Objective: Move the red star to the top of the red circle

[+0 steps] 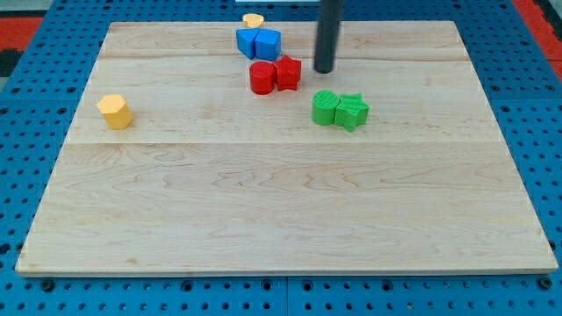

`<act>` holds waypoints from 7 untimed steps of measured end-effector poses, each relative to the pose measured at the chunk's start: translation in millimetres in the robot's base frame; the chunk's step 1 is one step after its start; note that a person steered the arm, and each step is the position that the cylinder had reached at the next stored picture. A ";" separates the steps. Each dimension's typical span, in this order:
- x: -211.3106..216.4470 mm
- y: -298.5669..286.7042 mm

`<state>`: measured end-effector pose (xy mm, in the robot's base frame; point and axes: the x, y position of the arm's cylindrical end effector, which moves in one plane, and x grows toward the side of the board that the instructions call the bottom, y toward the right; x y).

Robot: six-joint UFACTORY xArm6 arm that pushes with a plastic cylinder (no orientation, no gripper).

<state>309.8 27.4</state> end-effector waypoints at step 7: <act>13.0 -154.6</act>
<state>322.8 -127.2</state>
